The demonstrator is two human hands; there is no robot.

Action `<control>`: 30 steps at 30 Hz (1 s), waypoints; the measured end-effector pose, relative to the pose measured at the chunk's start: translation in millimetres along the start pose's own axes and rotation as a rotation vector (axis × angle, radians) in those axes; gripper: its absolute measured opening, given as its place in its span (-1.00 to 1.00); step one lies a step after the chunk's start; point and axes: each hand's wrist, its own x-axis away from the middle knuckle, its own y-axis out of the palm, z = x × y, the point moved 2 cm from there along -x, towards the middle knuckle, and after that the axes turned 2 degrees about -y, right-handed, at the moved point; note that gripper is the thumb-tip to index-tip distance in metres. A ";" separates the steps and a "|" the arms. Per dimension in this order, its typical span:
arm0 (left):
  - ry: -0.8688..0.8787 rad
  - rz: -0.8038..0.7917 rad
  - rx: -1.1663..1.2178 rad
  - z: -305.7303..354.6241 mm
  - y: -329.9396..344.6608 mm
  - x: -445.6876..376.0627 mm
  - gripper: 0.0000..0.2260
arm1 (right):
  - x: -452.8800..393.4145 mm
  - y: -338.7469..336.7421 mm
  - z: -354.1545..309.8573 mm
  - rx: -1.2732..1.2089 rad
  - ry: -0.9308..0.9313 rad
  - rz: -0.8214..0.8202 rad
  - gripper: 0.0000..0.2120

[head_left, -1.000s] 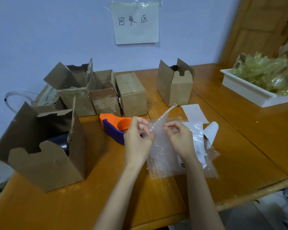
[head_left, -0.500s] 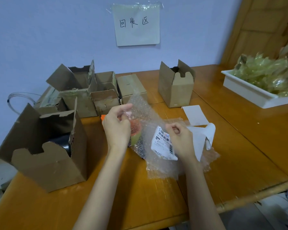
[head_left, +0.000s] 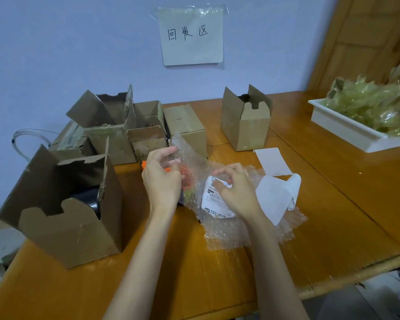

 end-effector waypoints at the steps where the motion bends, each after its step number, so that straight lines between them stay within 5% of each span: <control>1: 0.002 0.014 0.002 -1.9 0.1 -0.6 -0.74 | 3.8 -2.8 -3.9 -0.067 0.001 -0.009 -0.87; 4: 0.004 0.046 -0.017 -6.7 1.8 -2.8 -0.73 | 14.9 -5.6 -15.4 -0.273 0.085 -0.201 -0.65; 7: 0.027 0.048 -0.060 -8.3 4.0 -2.9 -0.69 | 16.2 1.2 -18.1 -0.177 0.139 -0.330 -0.55; 15: 0.046 0.100 -0.097 -7.3 -0.5 -3.6 -0.67 | 13.8 4.6 -13.7 -0.169 0.076 -0.281 -0.65; 20: 0.050 0.104 -0.120 -6.3 -2.6 -3.5 -0.68 | 10.1 -1.5 -3.9 -0.335 0.154 0.077 -0.76; 24: 0.039 0.116 -0.114 -7.2 -4.9 -1.8 -0.68 | 4.5 -14.2 8.1 -0.109 0.253 0.437 -0.71; 30: 0.045 0.133 0.020 5.2 -5.5 4.2 -0.67 | 2.3 -12.9 17.0 0.310 0.277 0.384 -0.82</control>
